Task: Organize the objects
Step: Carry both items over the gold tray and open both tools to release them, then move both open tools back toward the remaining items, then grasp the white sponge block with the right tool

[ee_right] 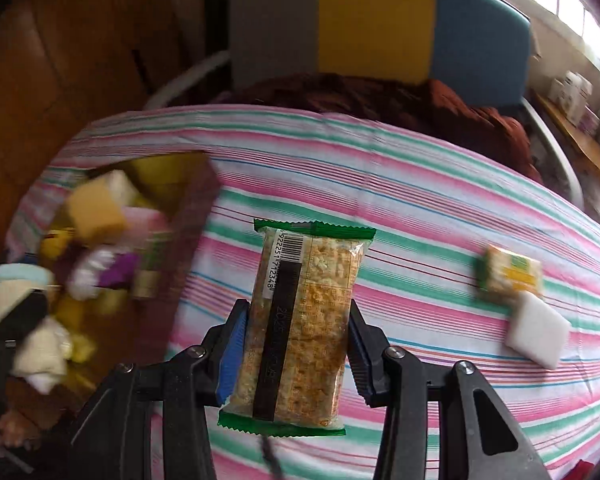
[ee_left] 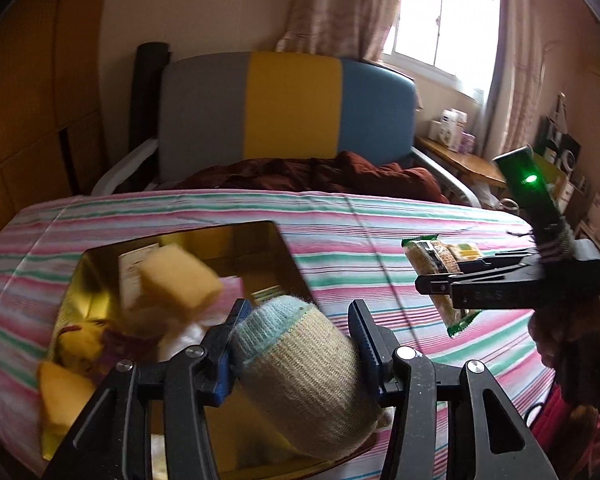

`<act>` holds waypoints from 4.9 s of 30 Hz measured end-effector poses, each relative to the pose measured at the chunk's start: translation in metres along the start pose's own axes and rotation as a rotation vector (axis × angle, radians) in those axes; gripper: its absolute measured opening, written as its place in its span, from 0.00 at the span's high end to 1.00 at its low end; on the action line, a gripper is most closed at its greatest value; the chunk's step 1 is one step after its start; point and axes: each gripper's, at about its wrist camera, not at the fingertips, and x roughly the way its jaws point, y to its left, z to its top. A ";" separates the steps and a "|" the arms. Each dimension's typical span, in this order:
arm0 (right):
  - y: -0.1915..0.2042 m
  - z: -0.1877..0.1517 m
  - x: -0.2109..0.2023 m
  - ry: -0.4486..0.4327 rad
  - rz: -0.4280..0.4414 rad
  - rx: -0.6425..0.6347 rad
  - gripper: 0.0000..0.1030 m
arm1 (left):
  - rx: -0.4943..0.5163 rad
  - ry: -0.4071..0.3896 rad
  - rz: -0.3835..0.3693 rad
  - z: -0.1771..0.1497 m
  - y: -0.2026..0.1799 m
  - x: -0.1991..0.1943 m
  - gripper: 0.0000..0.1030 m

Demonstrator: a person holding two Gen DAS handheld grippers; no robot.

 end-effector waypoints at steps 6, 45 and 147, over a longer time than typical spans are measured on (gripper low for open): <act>0.052 0.000 -0.006 -0.039 0.085 -0.019 0.56 | -0.060 0.001 0.034 -0.009 0.034 -0.008 0.51; 0.126 -0.026 0.005 -0.081 0.148 -0.002 0.52 | -0.185 -0.007 0.131 -0.022 0.108 -0.024 0.21; -0.302 -0.066 -0.007 -0.015 -0.306 0.897 0.40 | 0.459 0.116 -0.153 0.045 -0.157 0.083 0.18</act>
